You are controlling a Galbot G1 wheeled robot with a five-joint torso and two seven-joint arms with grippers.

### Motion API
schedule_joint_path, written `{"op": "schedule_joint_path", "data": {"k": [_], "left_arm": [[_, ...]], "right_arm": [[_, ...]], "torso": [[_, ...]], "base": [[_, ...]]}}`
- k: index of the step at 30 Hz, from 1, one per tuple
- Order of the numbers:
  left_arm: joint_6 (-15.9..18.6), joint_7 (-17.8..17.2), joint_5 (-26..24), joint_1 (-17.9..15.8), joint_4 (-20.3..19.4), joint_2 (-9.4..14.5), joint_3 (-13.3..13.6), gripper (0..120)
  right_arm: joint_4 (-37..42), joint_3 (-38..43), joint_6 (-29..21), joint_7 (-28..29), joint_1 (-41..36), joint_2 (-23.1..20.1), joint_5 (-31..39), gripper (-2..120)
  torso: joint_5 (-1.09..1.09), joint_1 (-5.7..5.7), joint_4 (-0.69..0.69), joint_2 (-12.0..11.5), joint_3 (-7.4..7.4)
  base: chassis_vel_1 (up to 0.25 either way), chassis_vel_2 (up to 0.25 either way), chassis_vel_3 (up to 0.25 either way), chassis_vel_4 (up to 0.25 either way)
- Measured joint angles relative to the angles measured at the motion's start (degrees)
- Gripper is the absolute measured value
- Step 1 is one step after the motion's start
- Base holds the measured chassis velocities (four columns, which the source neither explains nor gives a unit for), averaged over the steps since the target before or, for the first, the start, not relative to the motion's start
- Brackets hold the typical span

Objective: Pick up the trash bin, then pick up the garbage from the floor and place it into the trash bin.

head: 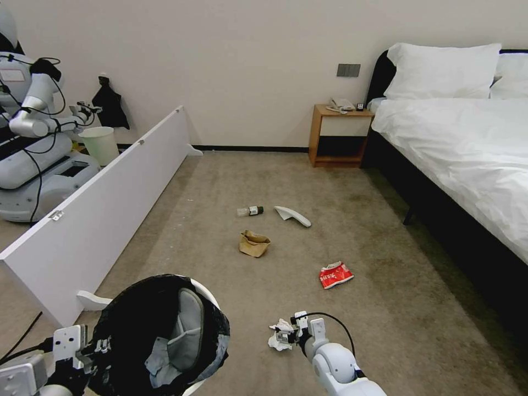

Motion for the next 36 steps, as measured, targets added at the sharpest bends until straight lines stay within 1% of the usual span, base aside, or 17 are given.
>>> {"op": "schedule_joint_path", "data": {"k": [7, 21, 22, 23, 24, 25, 28, 29, 30, 31, 33, 34, 36], "left_arm": [[0.0, 0.03, -0.23, -0.08, 0.0, 0.34, -0.29, 2], [0.0, 0.04, -0.27, -0.28, 0.01, 0.11, -0.23, 2], [0.0, 0.04, -0.27, -0.31, 0.01, 0.07, -0.2, 2], [0.0, 0.04, -0.27, -0.31, 0.01, 0.07, -0.2, 2], [0.0, 0.04, -0.26, -0.34, 0.01, 0.05, -0.18, 2], [0.0, 0.04, -0.26, -0.34, 0.01, 0.05, -0.18, 2], [0.0, 0.04, -0.25, -0.37, 0.02, 0.06, -0.19, 2], [0.0, 0.04, -0.25, -0.37, 0.02, 0.06, -0.19, 2], [0.0, 0.04, -0.25, -0.38, 0.02, 0.07, -0.2, 2], [0.0, 0.04, -0.25, -0.38, 0.02, 0.07, -0.2, 2], [0.0, 0.04, -0.25, -0.44, 0.02, 0.04, -0.2, 2], [0.0, 0.04, -0.25, -0.44, 0.02, 0.04, -0.2, 2], [0.0, 0.04, -0.23, -0.54, 0.02, -0.01, -0.16, 2]], "right_arm": [[-3.92, 0.23, 0.47, -0.21, 1.52, 1.06, -0.1, 100], [-10.67, 1.13, 1.69, -2.06, 3.68, 3.12, -0.84, 100], [-11.29, 1.25, 1.69, -2.23, 3.94, 3.38, -0.83, 95], [-11.29, 1.25, 1.69, -2.23, 3.94, 3.38, -0.83, 95], [-11.98, 1.47, 1.74, -2.37, 4.17, 3.64, -0.89, 90], [-11.98, 1.47, 1.74, -2.37, 4.17, 3.64, -0.89, 90], [-12.49, 1.72, 1.89, -2.58, 4.33, 3.77, -1.33, 74], [-12.49, 1.72, 1.89, -2.58, 4.33, 3.77, -1.33, 74], [-12.48, 1.72, 1.9, -2.58, 4.33, 3.71, -1.35, 68], [-12.48, 1.72, 1.9, -2.58, 4.33, 3.71, -1.35, 68], [-12.47, 1.72, 1.9, -2.58, 4.33, 3.61, -1.38, 59], [-12.47, 1.72, 1.9, -2.58, 4.33, 3.61, -1.38, 59], [-12.49, 1.72, 1.9, -2.58, 4.41, 3.59, -1.4, 47]], "torso": [[0.0, 0.0, 0.0, 0.0, 0.0], [0.0, 0.0, 0.0, 0.0, 0.0], [0.0, 0.0, 0.0, 0.0, 0.0], [0.0, 0.0, 0.0, 0.0, 0.0], [0.0, 0.0, 0.0, 0.0, 0.0], [0.0, 0.0, 0.0, 0.0, 0.0], [0.0, 0.0, 0.0, 0.0, 0.0], [0.0, 0.0, 0.0, 0.0, 0.0], [0.0, 0.0, 0.0, 0.0, 0.0], [0.0, 0.0, 0.0, 0.0, 0.0], [0.0, 0.0, 0.0, 0.0, 0.0], [0.0, 0.0, 0.0, 0.0, 0.0], [0.0, 0.0, 0.0, 0.0, 0.0]], "base": [[0.0, 0.0, 0.0, 0.0], [0.0, 0.0, 0.0, 0.0], [0.0, 0.0, 0.0, 0.0], [0.0, 0.0, 0.0, 0.0], [0.0, 0.0, 0.0, 0.0], [0.0, 0.0, 0.0, 0.0], [0.0, 0.0, 0.0, 0.0], [0.0, 0.0, 0.0, 0.0], [0.0, 0.0, 0.0, 0.0], [0.0, 0.0, 0.0, 0.0], [0.0, 0.0, 0.0, 0.0], [0.0, 0.0, 0.0, 0.0], [0.0, 0.0, 0.0, 0.0]]}}
